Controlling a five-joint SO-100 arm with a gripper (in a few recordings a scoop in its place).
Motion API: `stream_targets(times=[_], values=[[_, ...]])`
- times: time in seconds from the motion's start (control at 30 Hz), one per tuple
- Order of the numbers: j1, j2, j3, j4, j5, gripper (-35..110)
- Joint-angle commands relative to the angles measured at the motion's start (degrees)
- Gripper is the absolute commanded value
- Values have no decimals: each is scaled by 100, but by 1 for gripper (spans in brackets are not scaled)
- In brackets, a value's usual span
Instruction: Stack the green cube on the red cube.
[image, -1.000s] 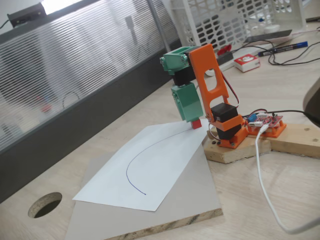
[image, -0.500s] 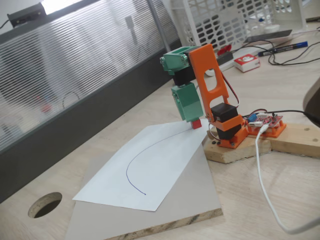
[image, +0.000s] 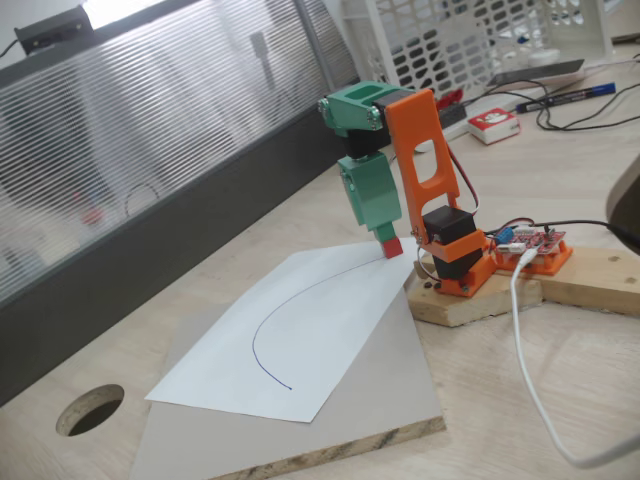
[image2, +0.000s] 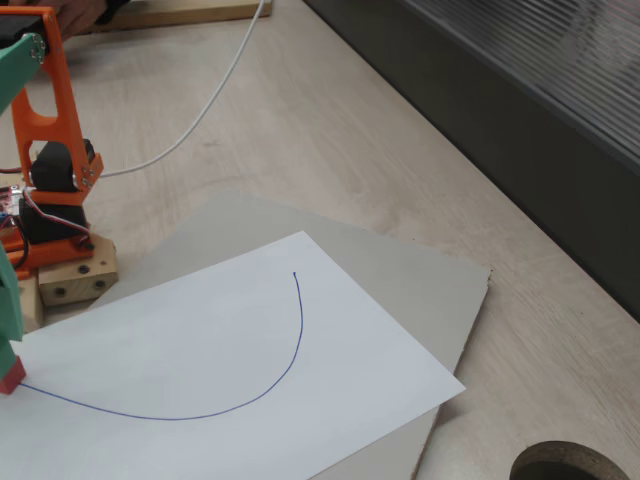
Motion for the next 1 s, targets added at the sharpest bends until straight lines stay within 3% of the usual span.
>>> stream_targets(times=[0.0, 0.27, 0.5, 0.97], values=[[18, 316, 79, 97, 9, 30], [18, 334, 79, 123, 9, 30], [18, 343, 9, 791, 9, 30], [18, 343, 9, 756, 9, 30]])
